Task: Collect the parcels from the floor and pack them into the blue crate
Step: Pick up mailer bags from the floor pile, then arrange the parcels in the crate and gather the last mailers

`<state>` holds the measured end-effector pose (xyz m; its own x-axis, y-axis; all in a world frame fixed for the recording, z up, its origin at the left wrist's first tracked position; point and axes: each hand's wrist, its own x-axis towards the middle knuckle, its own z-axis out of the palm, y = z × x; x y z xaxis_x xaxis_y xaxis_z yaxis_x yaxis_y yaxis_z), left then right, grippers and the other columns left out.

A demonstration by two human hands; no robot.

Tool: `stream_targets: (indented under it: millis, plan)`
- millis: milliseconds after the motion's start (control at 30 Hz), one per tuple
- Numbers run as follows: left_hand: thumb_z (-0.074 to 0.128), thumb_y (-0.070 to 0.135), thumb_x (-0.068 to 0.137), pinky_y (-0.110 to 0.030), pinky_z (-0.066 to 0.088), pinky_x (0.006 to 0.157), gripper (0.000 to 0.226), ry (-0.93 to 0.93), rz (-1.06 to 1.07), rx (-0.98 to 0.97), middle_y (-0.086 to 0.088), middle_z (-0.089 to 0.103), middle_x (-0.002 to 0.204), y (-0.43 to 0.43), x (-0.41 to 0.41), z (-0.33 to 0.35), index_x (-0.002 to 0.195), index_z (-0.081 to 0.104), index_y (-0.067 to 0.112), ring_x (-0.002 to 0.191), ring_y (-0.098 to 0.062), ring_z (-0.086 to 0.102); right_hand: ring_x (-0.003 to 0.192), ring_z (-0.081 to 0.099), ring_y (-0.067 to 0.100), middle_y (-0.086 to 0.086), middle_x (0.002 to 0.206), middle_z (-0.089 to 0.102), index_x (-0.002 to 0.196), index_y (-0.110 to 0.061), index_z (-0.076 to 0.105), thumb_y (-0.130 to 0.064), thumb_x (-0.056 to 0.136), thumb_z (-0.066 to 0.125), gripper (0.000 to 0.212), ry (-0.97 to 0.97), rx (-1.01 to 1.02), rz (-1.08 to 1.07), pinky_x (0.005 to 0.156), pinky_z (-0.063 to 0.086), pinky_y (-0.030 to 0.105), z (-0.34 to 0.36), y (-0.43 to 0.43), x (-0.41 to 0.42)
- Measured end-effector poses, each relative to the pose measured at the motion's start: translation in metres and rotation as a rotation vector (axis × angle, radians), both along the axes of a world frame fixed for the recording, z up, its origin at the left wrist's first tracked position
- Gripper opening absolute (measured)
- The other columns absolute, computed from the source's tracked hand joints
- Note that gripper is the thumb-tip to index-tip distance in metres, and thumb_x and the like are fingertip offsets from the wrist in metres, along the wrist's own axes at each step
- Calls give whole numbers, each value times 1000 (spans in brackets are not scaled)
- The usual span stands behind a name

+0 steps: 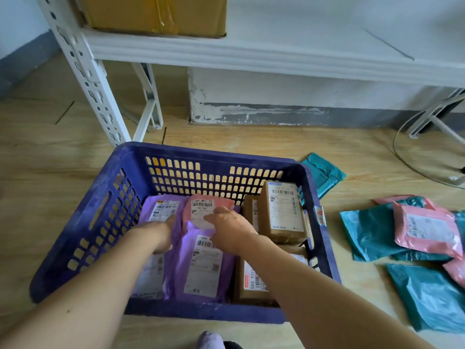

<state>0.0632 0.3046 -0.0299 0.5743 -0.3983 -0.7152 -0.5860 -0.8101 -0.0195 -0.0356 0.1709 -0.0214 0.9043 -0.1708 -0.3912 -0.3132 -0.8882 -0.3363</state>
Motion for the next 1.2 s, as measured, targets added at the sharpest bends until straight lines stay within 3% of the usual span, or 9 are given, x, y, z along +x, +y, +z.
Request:
stream_targets:
  millis: [100,233,333,400,533,700,1067,1200]
  plan:
    - [45,24,96,-27,42,72,63,-33,-42,-72,-4,57,112,-13,-9,23,150,14,20,91,-20,56,116,54,23,3,136,48,132,-22,52,-7,88,53,46,-97,-14,-56,96,50,33,28,-13,-15]
    - [52,24,92,-23,45,66,48,-71,-71,-225,-3,62,111,-40,-27,50,138,41,25,88,-18,58,100,61,22,2,118,60,121,-23,62,-8,88,51,37,-147,-29,-118,77,52,28,67,-34,-45]
    - [52,23,94,-32,47,87,43,-117,-136,-372,-5,57,129,-70,-51,79,137,44,23,107,-22,58,109,58,23,3,125,61,120,-24,62,-11,89,49,36,-191,-82,-185,85,47,28,95,-57,-74]
    - [51,26,94,-35,47,92,42,-145,-199,-457,-3,56,129,-90,-70,99,136,45,24,110,-21,57,113,55,23,2,126,59,123,-26,61,-12,89,50,38,-195,-100,-254,89,46,29,111,-74,-97]
    - [51,29,93,-34,48,86,38,-161,-317,-537,4,59,120,-129,-105,125,130,49,28,105,-17,56,114,55,26,5,124,61,122,-24,62,-13,89,49,36,-160,-137,-335,91,47,34,128,-109,-140]
    - [46,31,94,-31,43,79,31,-202,-421,-629,5,58,126,-175,-140,132,124,53,31,111,-19,56,110,58,22,0,116,66,113,-24,67,-13,86,52,33,-163,-132,-468,90,43,25,124,-156,-185]
    - [46,29,94,-35,42,89,34,-182,-542,-629,0,47,129,-275,-186,85,128,49,28,119,-20,47,103,61,21,0,113,68,111,-22,69,-14,89,48,31,-147,-15,-698,82,42,21,72,-243,-252]
    - [47,26,94,-37,40,95,38,-164,-524,-562,-2,44,132,-307,-183,51,132,47,24,122,-22,44,107,60,18,-3,116,67,112,-23,68,-12,87,51,32,-141,58,-755,91,47,26,32,-274,-244]
